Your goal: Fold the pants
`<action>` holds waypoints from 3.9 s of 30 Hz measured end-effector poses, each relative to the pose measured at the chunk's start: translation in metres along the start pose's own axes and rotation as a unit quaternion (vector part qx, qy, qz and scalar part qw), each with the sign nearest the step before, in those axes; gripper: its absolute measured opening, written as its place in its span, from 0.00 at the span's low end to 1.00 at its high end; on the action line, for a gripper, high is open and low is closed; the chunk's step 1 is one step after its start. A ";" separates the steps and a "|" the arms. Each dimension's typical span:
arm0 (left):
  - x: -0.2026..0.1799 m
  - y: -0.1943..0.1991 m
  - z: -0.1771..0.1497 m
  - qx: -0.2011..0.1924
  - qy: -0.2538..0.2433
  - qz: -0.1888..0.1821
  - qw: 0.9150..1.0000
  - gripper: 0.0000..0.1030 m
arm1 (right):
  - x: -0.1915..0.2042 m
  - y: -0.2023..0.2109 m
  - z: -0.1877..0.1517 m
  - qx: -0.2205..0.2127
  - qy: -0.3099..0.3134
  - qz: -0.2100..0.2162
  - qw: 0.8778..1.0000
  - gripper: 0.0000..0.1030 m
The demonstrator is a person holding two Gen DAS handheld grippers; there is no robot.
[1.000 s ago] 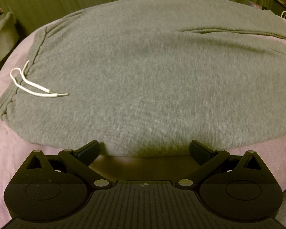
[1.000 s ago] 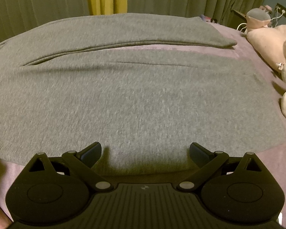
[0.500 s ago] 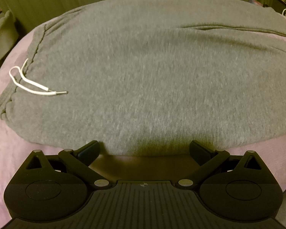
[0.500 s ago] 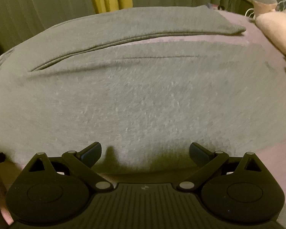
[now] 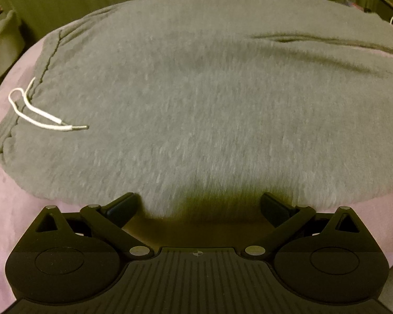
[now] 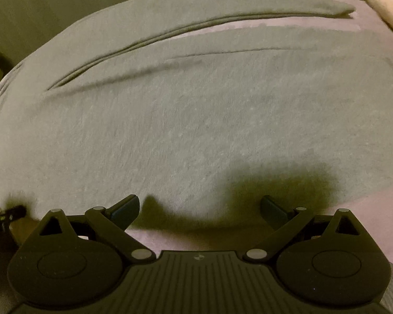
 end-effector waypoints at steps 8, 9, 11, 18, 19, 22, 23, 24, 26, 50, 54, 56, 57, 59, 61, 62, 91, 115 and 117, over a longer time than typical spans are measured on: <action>0.023 0.004 0.042 -0.074 0.079 0.035 0.993 1.00 | 0.001 0.003 0.056 -0.040 -0.017 0.043 0.998 0.96; 0.030 0.001 0.051 -0.090 0.096 0.048 0.990 1.00 | -0.002 0.003 0.079 -0.067 -0.032 0.037 0.997 0.96; 0.044 -0.009 0.065 -0.121 0.137 0.067 0.981 1.00 | -0.006 0.000 0.121 -0.100 -0.061 0.031 0.993 0.96; 0.091 -0.055 0.064 -0.117 0.237 0.119 0.957 1.00 | -0.002 -0.076 0.276 -0.097 -0.137 0.023 0.985 0.96; 0.093 -0.057 0.065 -0.123 0.240 0.119 0.956 1.00 | -0.004 -0.092 0.297 -0.094 -0.164 0.014 0.982 0.95; 0.085 -0.063 0.067 -0.132 0.211 0.133 0.959 1.00 | -0.006 -0.135 0.345 -0.081 -0.224 -0.009 0.971 0.81; 0.081 -0.065 0.067 -0.133 0.201 0.137 0.961 1.00 | -0.005 -0.146 0.356 -0.079 -0.232 -0.017 0.969 0.78; 0.080 -0.065 0.068 -0.137 0.194 0.137 0.962 1.00 | -0.005 -0.157 0.366 -0.076 -0.236 -0.028 0.969 0.75; 0.076 -0.066 0.069 -0.142 0.189 0.133 0.962 1.00 | -0.008 -0.179 0.380 -0.065 -0.241 -0.059 0.966 0.59; 0.086 -0.061 0.064 -0.148 0.221 0.124 0.956 1.00 | -0.061 -0.063 0.306 -0.201 -0.205 0.012 0.958 0.05; 0.089 -0.054 0.062 -0.159 0.234 0.121 0.951 1.00 | -0.070 -0.010 0.169 -0.192 -0.202 0.022 0.960 0.05; 0.086 -0.051 0.062 -0.161 0.225 0.122 0.953 1.00 | -0.081 -0.012 0.105 -0.154 -0.221 0.005 0.963 0.03; 0.085 -0.050 0.063 -0.163 0.219 0.123 0.954 1.00 | -0.086 -0.016 0.080 -0.133 -0.227 -0.011 0.965 0.00; 0.084 -0.045 0.065 -0.170 0.213 0.121 0.954 1.00 | -0.096 -0.024 0.050 -0.122 -0.239 -0.013 0.963 0.00; 0.087 -0.039 0.066 -0.177 0.219 0.115 0.953 1.00 | -0.097 -0.011 0.061 -0.143 -0.234 -0.020 0.962 0.05; 0.090 -0.037 0.067 -0.176 0.227 0.108 0.952 1.00 | -0.097 0.000 0.069 -0.168 -0.218 -0.029 0.961 0.05; 0.203 -0.179 0.229 -0.079 0.392 -0.031 0.916 0.29 | -0.114 -0.056 0.167 -0.209 -0.054 -0.147 0.965 0.11; 0.211 -0.100 0.211 -0.167 0.399 -0.135 0.891 0.87 | -0.198 0.017 0.061 -0.238 -0.260 -0.093 0.931 0.07; 0.201 -0.114 0.216 -0.156 0.386 -0.125 0.900 0.82 | -0.200 0.009 0.055 -0.229 -0.277 -0.094 0.928 0.07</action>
Point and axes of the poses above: each gripper's, at about its wrist camera, not at the fingertips, and y roughly against the way its jaws point, x to its left, z to its top, the point moved 7 cm from there along -y, roughly the way its jaws point, and after that the axes turned 7 degrees about -x, right-handed, at the moved point
